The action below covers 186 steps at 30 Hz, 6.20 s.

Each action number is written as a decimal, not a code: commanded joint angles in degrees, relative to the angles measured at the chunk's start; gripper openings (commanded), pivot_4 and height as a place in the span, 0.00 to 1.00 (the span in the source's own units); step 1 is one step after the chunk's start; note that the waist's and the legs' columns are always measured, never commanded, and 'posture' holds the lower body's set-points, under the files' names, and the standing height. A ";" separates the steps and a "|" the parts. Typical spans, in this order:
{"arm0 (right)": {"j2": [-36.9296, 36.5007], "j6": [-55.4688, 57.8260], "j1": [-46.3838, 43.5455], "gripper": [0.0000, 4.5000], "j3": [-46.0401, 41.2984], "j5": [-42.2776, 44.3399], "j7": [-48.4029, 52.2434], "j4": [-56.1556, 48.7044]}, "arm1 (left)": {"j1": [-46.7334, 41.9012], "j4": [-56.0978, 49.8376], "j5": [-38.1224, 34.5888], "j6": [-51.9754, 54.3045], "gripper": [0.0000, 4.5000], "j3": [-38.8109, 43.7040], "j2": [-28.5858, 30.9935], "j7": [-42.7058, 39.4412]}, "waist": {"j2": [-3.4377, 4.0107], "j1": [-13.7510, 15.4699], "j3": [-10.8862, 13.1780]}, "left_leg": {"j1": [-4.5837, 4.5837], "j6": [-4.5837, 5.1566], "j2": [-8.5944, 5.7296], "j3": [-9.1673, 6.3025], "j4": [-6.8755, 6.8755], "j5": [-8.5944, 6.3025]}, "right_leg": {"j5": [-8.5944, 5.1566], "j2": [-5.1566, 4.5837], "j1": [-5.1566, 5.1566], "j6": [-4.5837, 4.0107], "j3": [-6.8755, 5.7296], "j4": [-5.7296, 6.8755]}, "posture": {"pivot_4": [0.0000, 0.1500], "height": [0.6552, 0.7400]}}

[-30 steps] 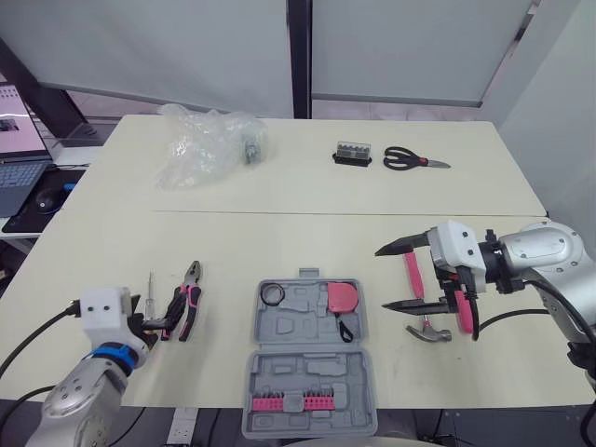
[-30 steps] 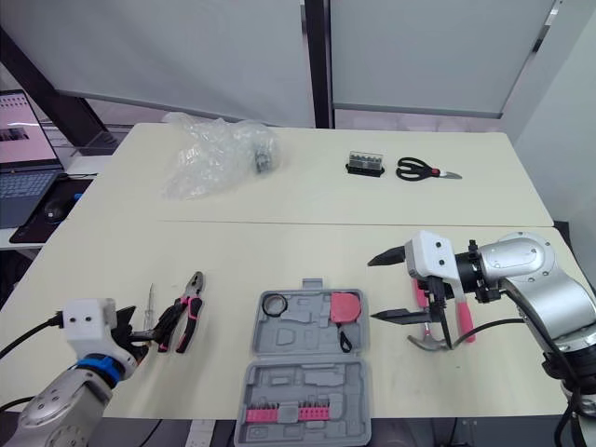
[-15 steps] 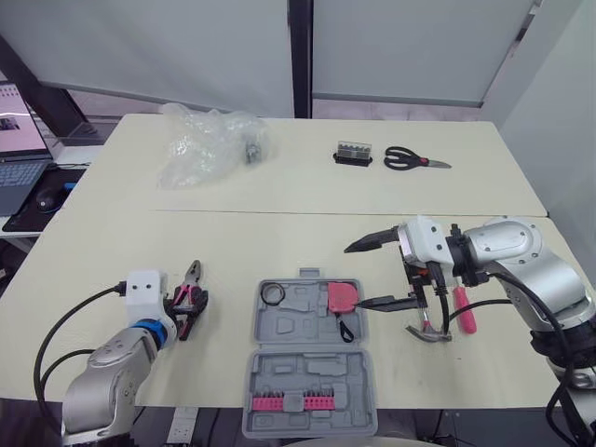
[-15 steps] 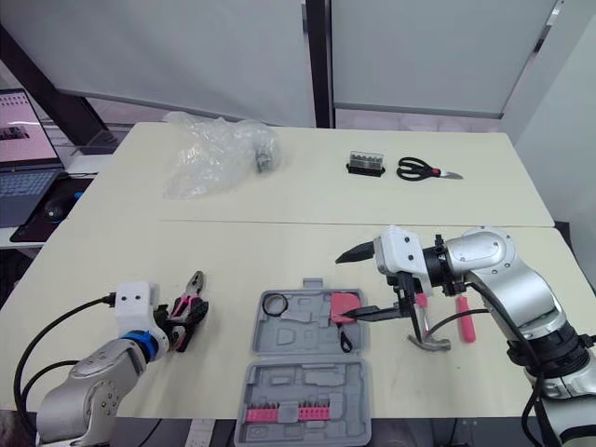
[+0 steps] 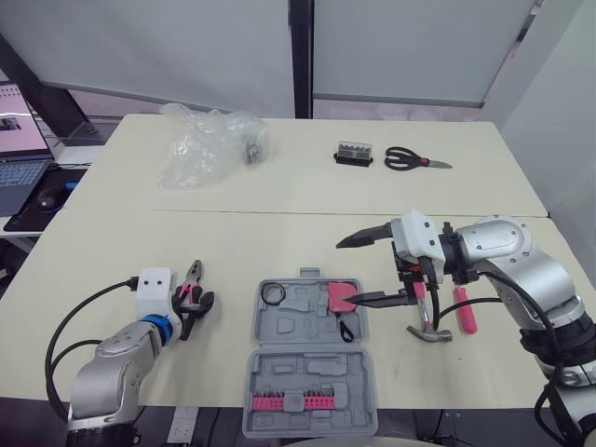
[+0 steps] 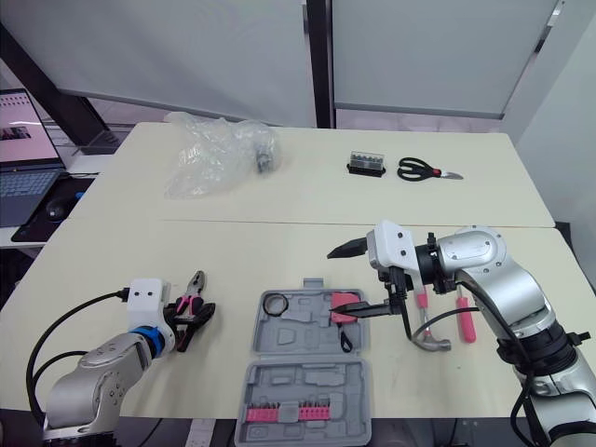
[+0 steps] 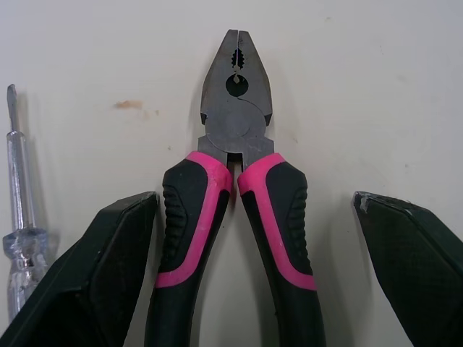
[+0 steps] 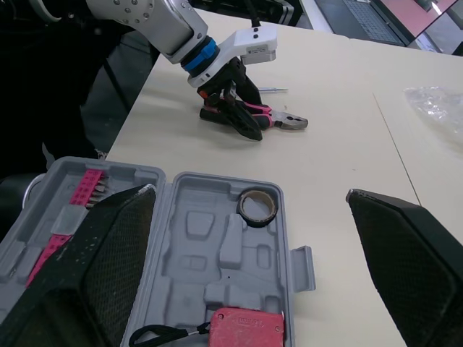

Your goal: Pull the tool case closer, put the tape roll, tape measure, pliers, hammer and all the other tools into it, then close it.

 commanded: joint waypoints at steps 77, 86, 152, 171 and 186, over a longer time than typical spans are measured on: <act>4.95 21.56 0.79 1.00 21.10 -17.66 -22.61 -8.35 | -27.90 -4.23 13.03 -22.90 0.54 -38.87 17.08 -52.62 | 0.06 -0.12 0.17 | -0.60 0.02 0.04 -0.08 0.17 0.02 | 0.01 0.25 -0.72 0.02 0.09 0.41 | 1.00 1.00; 4.42 18.12 2.35 0.51 21.45 -19.95 -22.41 -8.36 | -28.42 -2.60 13.38 -23.27 0.54 -38.68 16.71 -52.80 | 0.06 -0.13 0.17 | -0.60 0.02 0.05 -0.08 0.17 0.02 | 0.01 0.25 -0.76 0.02 0.09 0.45 | 1.00 1.00; 8.80 19.31 0.19 0.28 29.02 -28.66 -17.83 -3.83 | 1.44 -4.46 -1.45 -35.20 1.00 -9.44 33.28 -61.66 | 0.14 -0.19 0.21 | -0.60 0.02 0.13 0.08 0.14 0.02 | -0.03 0.21 -0.93 -0.06 0.08 0.51 | 1.00 1.00; 11.40 17.11 -0.93 0.58 22.60 -22.71 -15.64 -5.98 | 1.44 -4.97 -2.36 -34.29 1.00 -9.70 32.10 -59.29 | 0.13 -0.22 0.21 | -0.60 0.02 0.15 0.07 0.14 0.02 | -0.03 0.22 -0.93 -0.06 0.07 0.53 | 1.00 1.00; 18.68 5.25 -0.97 0.01 25.55 -26.82 -17.86 10.80 | 3.24 -6.81 -2.91 -32.97 1.00 -9.07 31.82 -57.13 | 0.13 -0.28 0.20 | -0.59 0.02 0.15 0.07 0.14 0.02 | -0.03 0.22 -0.94 -0.07 0.07 0.56 | 1.00 1.00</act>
